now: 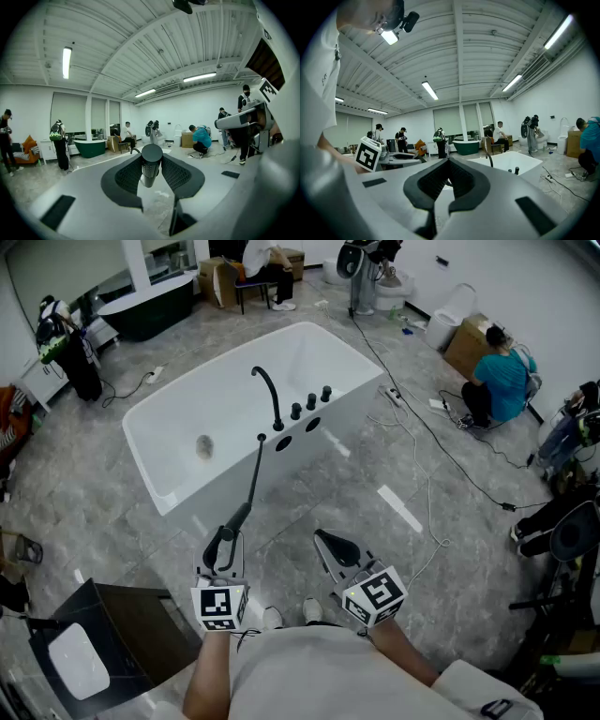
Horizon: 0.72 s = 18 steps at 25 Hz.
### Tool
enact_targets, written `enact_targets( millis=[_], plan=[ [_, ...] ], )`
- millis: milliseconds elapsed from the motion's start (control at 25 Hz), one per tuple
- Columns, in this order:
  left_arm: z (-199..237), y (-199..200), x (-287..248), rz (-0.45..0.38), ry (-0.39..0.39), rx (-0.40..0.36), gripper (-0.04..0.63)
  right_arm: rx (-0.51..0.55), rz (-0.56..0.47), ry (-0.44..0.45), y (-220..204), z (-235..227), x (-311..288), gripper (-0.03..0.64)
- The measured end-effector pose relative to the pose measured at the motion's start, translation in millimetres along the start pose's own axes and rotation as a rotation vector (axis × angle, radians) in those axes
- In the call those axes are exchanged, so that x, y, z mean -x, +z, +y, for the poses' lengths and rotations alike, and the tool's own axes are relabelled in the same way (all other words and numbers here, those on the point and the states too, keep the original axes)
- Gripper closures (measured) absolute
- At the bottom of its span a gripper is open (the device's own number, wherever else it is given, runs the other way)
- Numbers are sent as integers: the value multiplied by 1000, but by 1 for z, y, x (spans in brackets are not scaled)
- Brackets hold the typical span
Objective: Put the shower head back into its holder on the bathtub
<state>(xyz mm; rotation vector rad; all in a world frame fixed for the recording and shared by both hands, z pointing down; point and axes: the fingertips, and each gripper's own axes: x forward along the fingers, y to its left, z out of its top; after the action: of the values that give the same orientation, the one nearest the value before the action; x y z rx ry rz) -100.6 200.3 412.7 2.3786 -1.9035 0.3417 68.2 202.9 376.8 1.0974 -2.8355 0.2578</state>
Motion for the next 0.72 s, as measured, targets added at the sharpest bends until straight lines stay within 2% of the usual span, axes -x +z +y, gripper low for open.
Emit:
enact_targets(
  millis=[720],
  plan=[
    [10, -7, 2, 6, -39, -10, 457, -28, 14, -8, -5, 19, -11, 598]
  ],
)
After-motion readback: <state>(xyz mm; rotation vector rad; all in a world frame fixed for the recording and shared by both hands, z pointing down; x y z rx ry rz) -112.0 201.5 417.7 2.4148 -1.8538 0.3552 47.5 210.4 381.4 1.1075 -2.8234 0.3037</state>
